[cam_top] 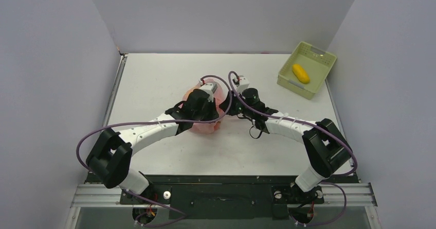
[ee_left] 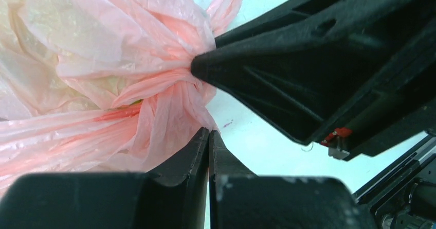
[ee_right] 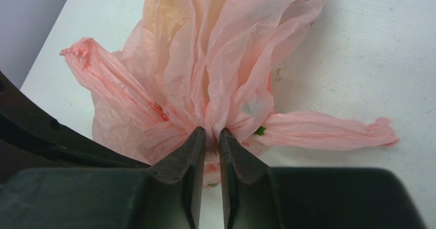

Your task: Take the fake fruits out of the plastic bag

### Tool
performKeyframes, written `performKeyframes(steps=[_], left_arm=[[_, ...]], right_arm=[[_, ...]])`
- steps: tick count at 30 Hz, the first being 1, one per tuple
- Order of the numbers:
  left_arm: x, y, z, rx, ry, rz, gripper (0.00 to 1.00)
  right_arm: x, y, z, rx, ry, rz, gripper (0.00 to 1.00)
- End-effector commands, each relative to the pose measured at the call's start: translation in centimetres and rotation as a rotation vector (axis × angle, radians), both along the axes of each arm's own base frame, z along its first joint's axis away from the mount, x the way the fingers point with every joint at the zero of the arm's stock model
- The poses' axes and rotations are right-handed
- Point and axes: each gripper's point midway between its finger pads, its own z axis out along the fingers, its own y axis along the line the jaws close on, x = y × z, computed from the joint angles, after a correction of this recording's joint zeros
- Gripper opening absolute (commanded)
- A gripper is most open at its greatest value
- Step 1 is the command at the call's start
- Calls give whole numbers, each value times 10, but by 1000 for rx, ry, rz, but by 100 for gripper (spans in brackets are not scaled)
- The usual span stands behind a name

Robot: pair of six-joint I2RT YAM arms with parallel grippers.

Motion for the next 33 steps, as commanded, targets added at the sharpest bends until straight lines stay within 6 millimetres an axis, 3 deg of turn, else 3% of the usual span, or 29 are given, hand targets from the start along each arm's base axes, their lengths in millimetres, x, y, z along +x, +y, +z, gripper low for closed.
performKeyframes(steps=[1,4,9,14,18,22,25,28,33], left_arm=[[-10,2,15,-38,-18,12,0],[-18,14,17,-39,-23,39,0],[-43,39,0,-36,12,68,0],[-71,62,-6,-52,35,88,0],[-89,82,0,-74,33,117,0],[-104,99,16,-116,3,137,0],[-112,103,38,-163,-35,122,14],[-115,102,62,-187,-61,95,26],[-103,86,106,-170,-118,16,35]], right_arm=[[12,-2,26,3,-90,-41,3],[12,-13,32,-7,-119,-78,0],[13,-33,41,4,-145,-130,0],[18,-44,36,3,-135,-151,0],[22,-48,32,-4,-131,-164,0],[22,-48,31,-4,-127,-158,0],[21,-44,33,3,-129,-145,0],[22,-43,28,0,-117,-141,0],[21,-38,28,13,-106,-125,0]])
